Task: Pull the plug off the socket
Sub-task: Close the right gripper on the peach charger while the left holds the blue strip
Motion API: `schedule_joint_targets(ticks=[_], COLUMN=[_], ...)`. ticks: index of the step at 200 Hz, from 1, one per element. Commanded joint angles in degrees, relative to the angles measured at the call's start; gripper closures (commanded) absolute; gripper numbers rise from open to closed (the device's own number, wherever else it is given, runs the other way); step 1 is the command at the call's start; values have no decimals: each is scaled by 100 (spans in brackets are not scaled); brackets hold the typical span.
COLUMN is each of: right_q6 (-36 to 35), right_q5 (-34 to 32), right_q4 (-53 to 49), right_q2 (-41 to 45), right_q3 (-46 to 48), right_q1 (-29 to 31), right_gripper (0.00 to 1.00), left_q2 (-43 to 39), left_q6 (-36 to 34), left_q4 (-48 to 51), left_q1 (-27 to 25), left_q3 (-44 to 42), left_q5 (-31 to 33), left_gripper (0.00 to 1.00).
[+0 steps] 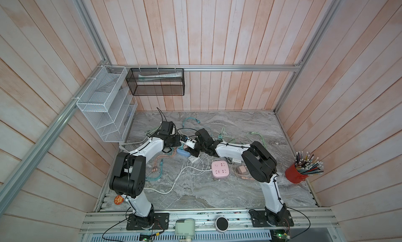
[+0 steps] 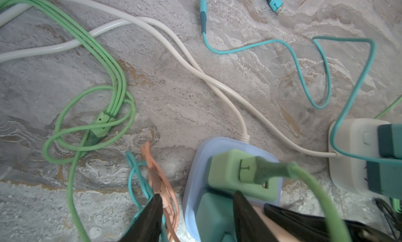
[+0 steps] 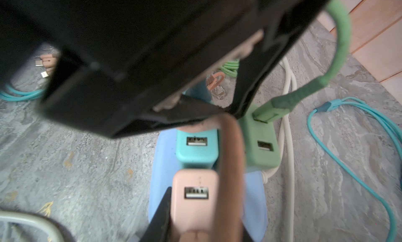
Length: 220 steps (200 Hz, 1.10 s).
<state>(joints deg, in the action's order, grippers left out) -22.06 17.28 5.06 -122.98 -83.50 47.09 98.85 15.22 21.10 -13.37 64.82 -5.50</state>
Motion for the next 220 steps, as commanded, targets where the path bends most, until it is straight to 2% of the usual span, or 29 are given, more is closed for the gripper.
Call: schedule_joint_targets(ticks=[1,35,75,116,165,220], right_q6=[56,144,64,88,114,214], right_q5=[108,224,135,145,214,232], right_q4=[-265,-504,-563,-497,-427,-183], right_q2=[-128,-238,-246,-282,-318,-209], right_q3=[-479,-674,-454,-326,-272,-107], right_q1=[121,55,32,-25,-97,-107], right_gripper=[100,100,100,100,100,98], left_q2=[445,390,138,-226,-701,-816], left_q6=[-38,-38,28,172,335,296], left_q4=[741,724,720,802,1103,1286], left_q1=[-113,-135,-134,-139,-109,53], left_q3=[-158,-158,-149,-10,256,308], left_q5=[137,170,148,92,335,358], left_gripper=[46,46,45,41,39,38])
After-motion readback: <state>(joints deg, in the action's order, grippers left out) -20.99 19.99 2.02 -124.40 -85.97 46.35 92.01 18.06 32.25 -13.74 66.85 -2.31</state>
